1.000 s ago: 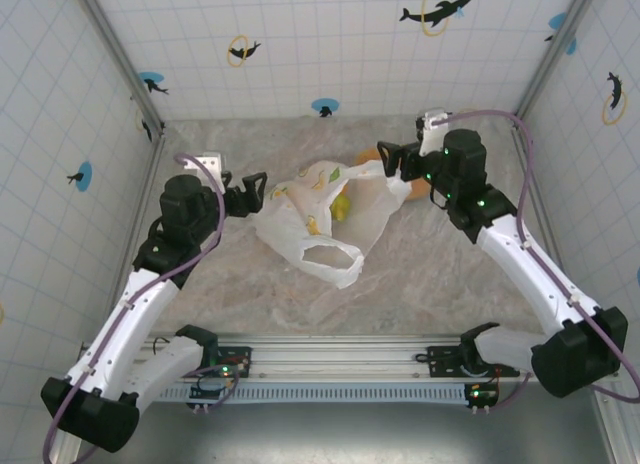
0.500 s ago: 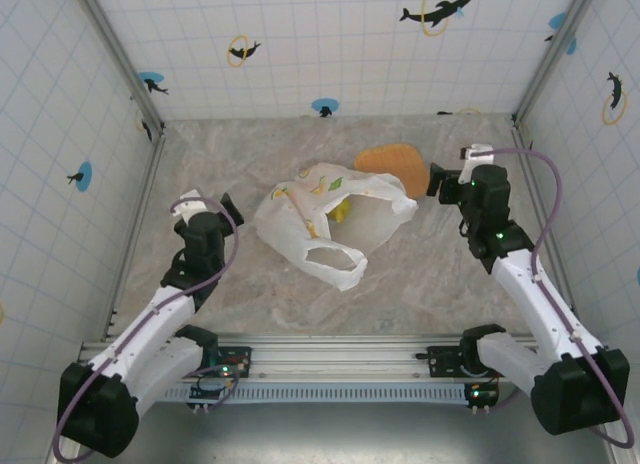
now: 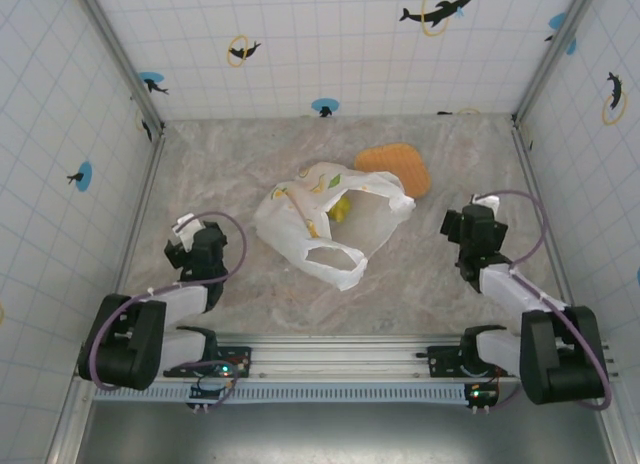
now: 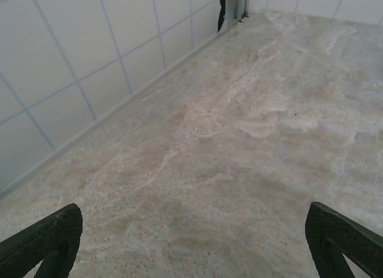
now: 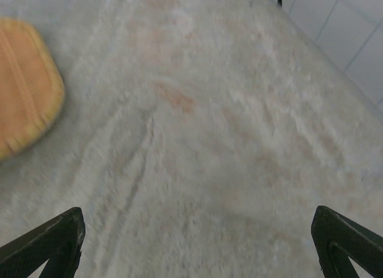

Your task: Place the fruits into the plastic bag

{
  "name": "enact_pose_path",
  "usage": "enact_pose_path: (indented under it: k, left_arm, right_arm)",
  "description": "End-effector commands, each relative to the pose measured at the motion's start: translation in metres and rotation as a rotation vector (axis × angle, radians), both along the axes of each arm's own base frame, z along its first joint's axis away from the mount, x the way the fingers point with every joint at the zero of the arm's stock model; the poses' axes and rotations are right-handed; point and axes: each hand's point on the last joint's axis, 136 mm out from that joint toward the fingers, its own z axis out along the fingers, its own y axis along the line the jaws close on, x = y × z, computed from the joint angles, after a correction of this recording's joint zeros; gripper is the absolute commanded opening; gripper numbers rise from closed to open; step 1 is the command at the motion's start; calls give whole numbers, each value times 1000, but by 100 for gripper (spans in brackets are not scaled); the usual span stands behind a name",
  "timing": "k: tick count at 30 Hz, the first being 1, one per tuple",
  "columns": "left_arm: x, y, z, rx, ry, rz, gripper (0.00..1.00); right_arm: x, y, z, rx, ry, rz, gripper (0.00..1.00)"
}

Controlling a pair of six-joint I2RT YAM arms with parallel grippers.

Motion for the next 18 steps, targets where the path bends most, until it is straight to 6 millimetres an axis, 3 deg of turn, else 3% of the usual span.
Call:
enact_pose_path:
  k: [1,6,10,14,18]
  left_arm:
    - [12,-16,17,12,-100,-131,98]
    - [20,-26,18,20,-98,-206,98]
    - [20,-26,5,20,-23,-205,98]
    - [10,-23,-5,40,-11,-205,98]
    - [-2,-23,2,91,-89,-244,98]
  right_arm:
    - [1,-1,-12,7,-35,-11,99]
    - [-9,1,-37,-16,-44,30,100]
    - [-9,6,-47,-27,-35,71,100]
    - [-4,6,-45,-55,-38,80,100]
    - [-6,5,-34,-73,-111,90,99]
